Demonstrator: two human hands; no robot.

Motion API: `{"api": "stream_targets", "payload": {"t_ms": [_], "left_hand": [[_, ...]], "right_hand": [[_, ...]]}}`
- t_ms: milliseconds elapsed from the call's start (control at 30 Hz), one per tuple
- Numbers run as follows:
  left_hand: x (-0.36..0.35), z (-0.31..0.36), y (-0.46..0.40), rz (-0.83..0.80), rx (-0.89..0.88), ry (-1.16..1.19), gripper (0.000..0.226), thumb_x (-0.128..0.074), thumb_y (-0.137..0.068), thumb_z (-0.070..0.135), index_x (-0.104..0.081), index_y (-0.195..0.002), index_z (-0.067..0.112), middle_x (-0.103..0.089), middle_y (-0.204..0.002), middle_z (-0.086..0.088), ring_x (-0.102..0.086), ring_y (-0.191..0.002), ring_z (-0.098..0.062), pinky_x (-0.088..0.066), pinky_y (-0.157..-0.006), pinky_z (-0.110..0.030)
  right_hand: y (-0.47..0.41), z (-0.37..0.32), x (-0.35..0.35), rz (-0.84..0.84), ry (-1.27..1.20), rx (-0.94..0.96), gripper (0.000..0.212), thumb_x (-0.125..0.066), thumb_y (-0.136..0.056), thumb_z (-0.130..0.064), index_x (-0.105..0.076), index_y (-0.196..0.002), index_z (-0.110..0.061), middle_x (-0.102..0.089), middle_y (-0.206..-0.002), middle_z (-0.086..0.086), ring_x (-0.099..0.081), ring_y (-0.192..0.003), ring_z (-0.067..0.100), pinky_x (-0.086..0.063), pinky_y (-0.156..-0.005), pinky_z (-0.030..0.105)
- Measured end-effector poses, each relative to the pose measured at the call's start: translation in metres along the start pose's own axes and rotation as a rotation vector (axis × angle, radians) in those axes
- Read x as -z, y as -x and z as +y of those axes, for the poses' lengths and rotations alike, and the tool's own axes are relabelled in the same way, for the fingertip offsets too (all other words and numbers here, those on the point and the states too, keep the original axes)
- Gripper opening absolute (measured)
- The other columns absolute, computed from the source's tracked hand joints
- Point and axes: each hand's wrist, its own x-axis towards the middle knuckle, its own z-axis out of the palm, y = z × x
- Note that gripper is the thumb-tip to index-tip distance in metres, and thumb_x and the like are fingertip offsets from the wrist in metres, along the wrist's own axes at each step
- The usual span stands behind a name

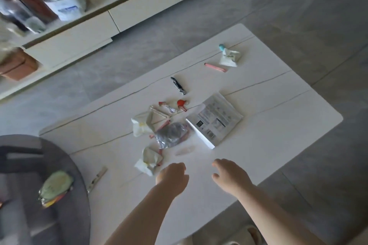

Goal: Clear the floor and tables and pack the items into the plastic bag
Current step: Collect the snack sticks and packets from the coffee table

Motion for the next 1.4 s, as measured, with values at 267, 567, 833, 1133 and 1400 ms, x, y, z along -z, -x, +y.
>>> {"api": "stream_targets", "payload": {"t_ms": [267, 567, 833, 1133, 1400], "left_hand": [[-0.012, -0.087, -0.041, -0.001, 0.160, 0.081, 0.039, -0.044, -0.095, 0.030, -0.049, -0.133, 0.026, -0.055, -0.133, -0.001, -0.052, -0.124, -0.024, -0.044, -0.097, -0.032], [-0.032, -0.124, -0.096, 0.215, 0.205, 0.124, 0.048, -0.052, -0.092, 0.024, -0.038, -0.138, 0.024, -0.037, -0.141, -0.001, -0.034, -0.132, -0.023, -0.040, -0.103, -0.036], [-0.055, -0.125, -0.133, 0.271, 0.237, 0.060, 0.075, -0.063, -0.086, 0.039, -0.019, -0.146, 0.027, -0.019, -0.147, -0.004, -0.030, -0.133, -0.027, -0.030, -0.112, -0.041], [-0.048, -0.116, -0.122, 0.198, 0.301, 0.055, 0.077, -0.051, -0.091, 0.044, -0.007, -0.150, 0.022, -0.032, -0.141, -0.012, -0.036, -0.130, -0.030, -0.035, -0.104, -0.039], [-0.030, -0.106, -0.118, 0.259, 0.314, 0.158, 0.040, -0.036, -0.096, 0.044, -0.043, -0.128, 0.022, -0.048, -0.127, -0.010, -0.044, -0.122, -0.029, -0.039, -0.098, -0.041]], "right_hand": [[-0.069, -0.048, -0.039, -0.028, 0.062, 0.043, 0.033, -0.043, -0.094, -0.021, -0.046, -0.125, -0.012, -0.052, -0.125, 0.006, -0.048, -0.118, 0.025, -0.045, -0.088, 0.034], [-0.140, -0.067, -0.091, 0.082, 0.215, 0.267, 0.040, -0.051, -0.087, -0.009, -0.048, -0.126, -0.021, -0.049, -0.125, 0.003, -0.042, -0.123, 0.026, -0.047, -0.087, 0.036], [-0.163, -0.067, -0.114, 0.367, 0.481, 0.373, 0.044, -0.079, -0.030, -0.001, -0.060, -0.067, -0.016, -0.056, -0.063, 0.003, -0.057, -0.056, 0.024, -0.042, -0.043, 0.028], [-0.154, -0.063, -0.092, 0.431, 0.376, 0.452, 0.047, -0.076, -0.042, -0.013, -0.040, -0.070, -0.012, -0.050, -0.059, 0.005, -0.048, -0.041, 0.022, -0.029, -0.040, 0.022], [-0.175, -0.080, -0.046, 0.584, 0.412, 0.428, 0.044, -0.082, -0.050, -0.025, -0.062, -0.088, -0.013, -0.062, -0.073, 0.005, -0.059, -0.055, 0.022, -0.042, -0.048, 0.024]]}}
